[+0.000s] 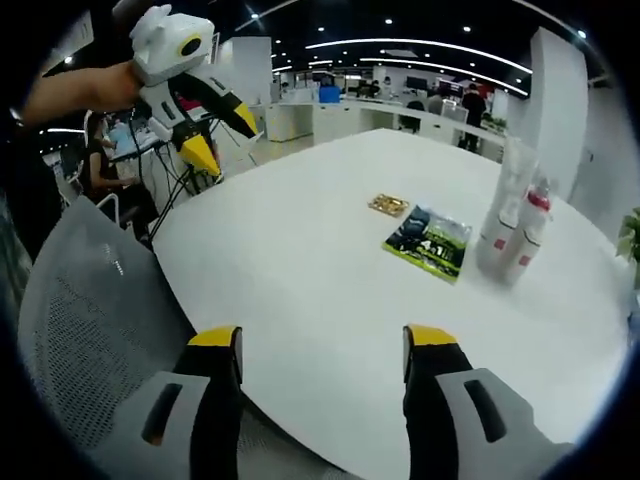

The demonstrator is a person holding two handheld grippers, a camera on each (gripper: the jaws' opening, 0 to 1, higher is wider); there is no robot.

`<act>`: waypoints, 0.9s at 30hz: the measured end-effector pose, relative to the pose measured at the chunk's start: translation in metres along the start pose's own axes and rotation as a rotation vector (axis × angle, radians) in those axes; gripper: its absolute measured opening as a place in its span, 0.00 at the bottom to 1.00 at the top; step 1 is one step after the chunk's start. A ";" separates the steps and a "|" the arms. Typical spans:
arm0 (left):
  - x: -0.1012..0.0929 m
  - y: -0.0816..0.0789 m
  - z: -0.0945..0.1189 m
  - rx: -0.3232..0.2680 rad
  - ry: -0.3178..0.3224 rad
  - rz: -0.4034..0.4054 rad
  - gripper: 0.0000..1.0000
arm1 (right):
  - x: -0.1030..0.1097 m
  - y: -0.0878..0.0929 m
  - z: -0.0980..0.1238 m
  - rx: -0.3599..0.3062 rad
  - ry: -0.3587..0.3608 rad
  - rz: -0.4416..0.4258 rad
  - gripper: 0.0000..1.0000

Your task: Arrange the skincare products in the storage area until every visible bottle or jar stands upright without overlapping.

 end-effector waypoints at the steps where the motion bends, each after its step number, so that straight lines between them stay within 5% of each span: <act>1: -0.006 -0.003 0.002 -0.013 -0.001 0.002 0.40 | 0.001 -0.002 0.001 -0.001 -0.001 0.009 0.64; 6: -0.026 -0.012 0.009 -0.076 -0.011 0.027 0.40 | 0.016 -0.030 0.013 -0.062 -0.038 0.040 0.61; 13: -0.057 -0.016 0.011 -0.119 -0.026 0.005 0.40 | 0.070 -0.075 0.028 -0.184 -0.290 -0.130 0.57; 22: -0.081 -0.024 0.008 -0.135 -0.029 -0.073 0.40 | 0.092 -0.070 0.024 -0.124 -0.383 -0.287 0.29; 27: -0.095 -0.030 0.002 -0.148 -0.023 -0.106 0.40 | 0.100 -0.070 0.019 -0.104 -0.403 -0.298 0.25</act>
Point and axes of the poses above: the point that each gripper's makers call its tool centre point, and the gripper's own axes: z roughly backward along the fingers, x roughly to its left, y roughly out of its underside, the point moved 1 cm from there along z, roughly backward along the fingers, and after that the axes turned 6 degrees about -z, right-handed, at the moved point
